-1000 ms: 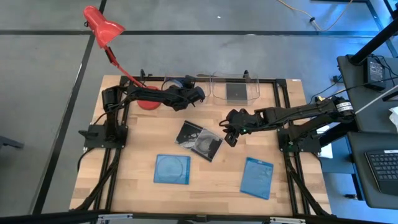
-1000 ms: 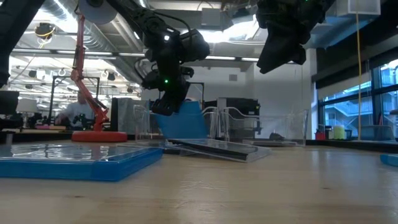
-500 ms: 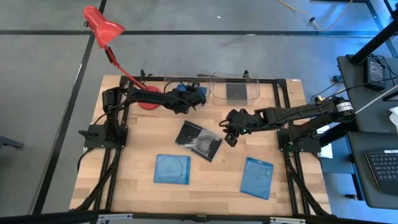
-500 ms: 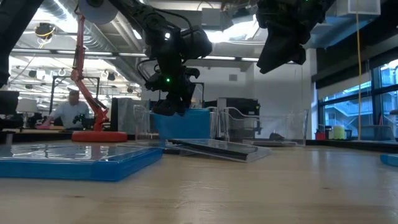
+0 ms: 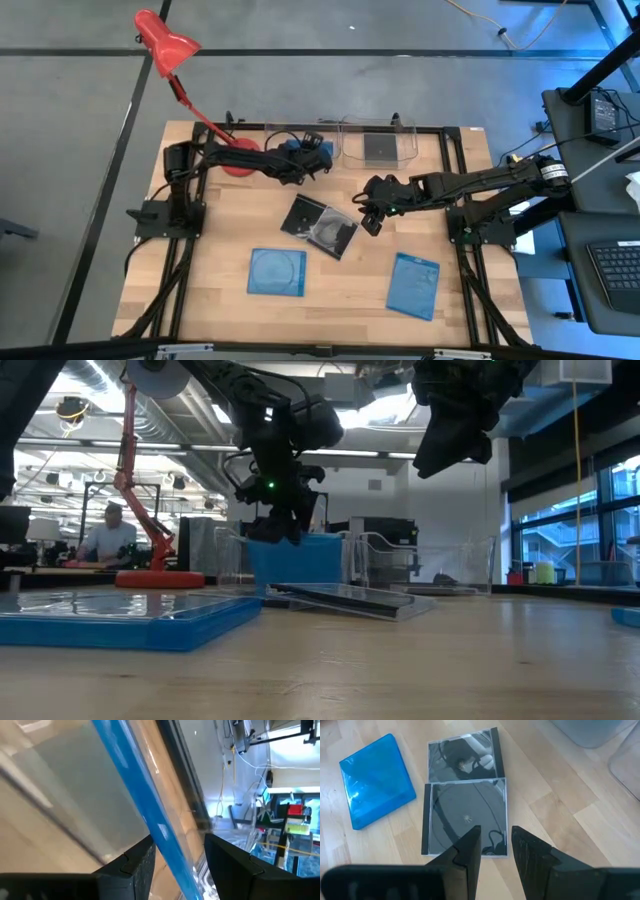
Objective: Pick & place jewel cases by type
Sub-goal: Put the center blue cd case into the left transparent bin
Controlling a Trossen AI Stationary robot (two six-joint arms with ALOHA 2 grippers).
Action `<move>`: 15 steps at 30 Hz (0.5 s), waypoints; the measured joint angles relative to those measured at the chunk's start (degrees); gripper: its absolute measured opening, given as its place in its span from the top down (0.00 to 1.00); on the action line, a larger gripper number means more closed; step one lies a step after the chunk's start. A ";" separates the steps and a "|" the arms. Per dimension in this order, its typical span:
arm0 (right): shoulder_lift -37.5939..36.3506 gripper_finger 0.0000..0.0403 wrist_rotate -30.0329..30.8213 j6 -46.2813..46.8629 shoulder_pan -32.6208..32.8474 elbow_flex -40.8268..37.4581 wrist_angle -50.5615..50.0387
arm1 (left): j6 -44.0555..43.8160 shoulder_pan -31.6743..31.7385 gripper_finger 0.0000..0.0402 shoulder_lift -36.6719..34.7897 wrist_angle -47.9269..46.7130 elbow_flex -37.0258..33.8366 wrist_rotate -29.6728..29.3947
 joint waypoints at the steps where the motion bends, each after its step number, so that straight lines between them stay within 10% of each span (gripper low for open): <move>1: 0.01 0.72 0.00 0.00 0.00 0.01 0.00 | 0.01 0.09 0.59 -0.05 0.04 0.27 0.15; 15: -0.01 0.72 0.00 -0.12 0.00 0.01 0.00 | 1.04 2.43 0.59 -0.09 0.56 2.49 2.00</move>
